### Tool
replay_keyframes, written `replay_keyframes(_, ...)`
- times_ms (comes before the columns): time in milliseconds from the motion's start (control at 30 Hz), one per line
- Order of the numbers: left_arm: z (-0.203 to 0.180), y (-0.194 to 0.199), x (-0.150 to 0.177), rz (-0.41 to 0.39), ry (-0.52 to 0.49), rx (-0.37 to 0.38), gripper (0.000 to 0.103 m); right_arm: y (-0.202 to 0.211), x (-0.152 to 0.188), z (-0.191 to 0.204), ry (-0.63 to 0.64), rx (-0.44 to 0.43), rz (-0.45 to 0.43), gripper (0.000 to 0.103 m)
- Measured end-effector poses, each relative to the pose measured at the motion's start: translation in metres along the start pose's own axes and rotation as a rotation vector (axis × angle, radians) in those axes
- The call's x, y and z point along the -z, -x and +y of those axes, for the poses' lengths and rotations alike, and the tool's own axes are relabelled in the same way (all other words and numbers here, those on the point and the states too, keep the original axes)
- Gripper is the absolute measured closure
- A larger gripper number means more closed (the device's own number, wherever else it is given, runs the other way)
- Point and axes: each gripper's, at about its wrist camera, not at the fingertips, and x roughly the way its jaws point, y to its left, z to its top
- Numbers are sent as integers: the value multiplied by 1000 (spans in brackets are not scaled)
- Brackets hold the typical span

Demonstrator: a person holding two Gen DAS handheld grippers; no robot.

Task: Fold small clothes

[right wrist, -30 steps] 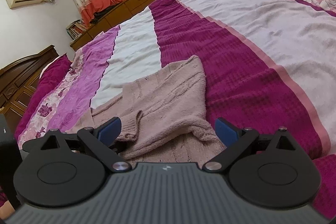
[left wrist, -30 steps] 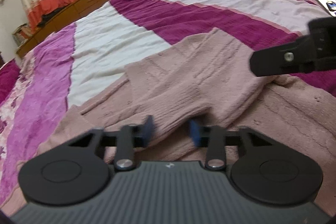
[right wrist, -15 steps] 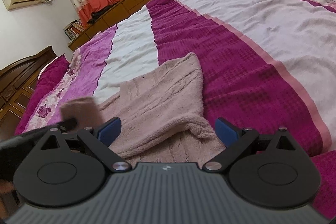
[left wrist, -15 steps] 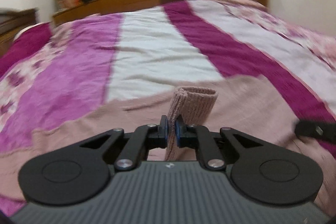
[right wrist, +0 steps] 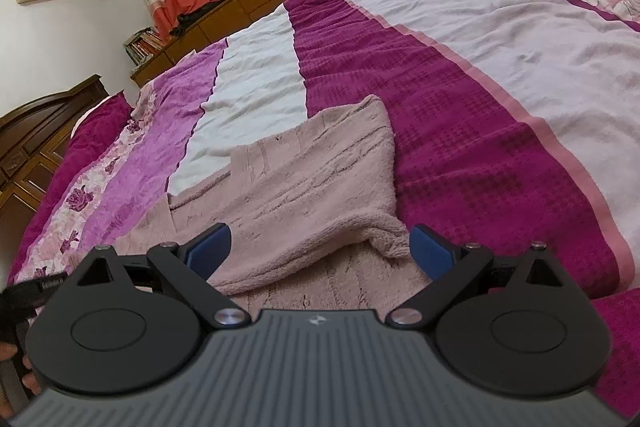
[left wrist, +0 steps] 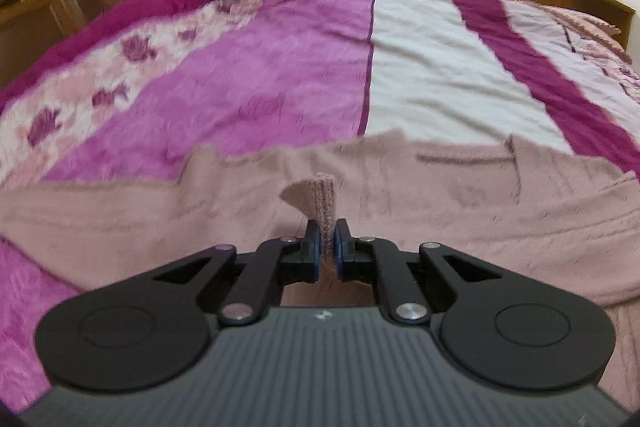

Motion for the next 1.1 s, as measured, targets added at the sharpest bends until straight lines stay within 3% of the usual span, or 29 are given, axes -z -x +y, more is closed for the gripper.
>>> replay_keyframes(233, 8, -14, 22, 65, -22, 3, 90, -1, 2, 3, 28, 10, 5, 4)
replay_keyframes(367, 17, -11, 22, 69, -6, 11, 70, -2, 1, 4, 33, 7, 5, 4)
replay_keyframes(467, 33, -6, 20, 76, 50, 74, 59, -3, 2, 6, 36, 1, 12, 4)
replay_keyframes(600, 49, -5, 16, 85, 108, 130, 59, -3, 3, 12, 54, -12, 15, 4)
replay_keyframes(1100, 46, -27, 21, 128, 45, 28, 56, -15, 1, 34, 167, -12, -10, 4)
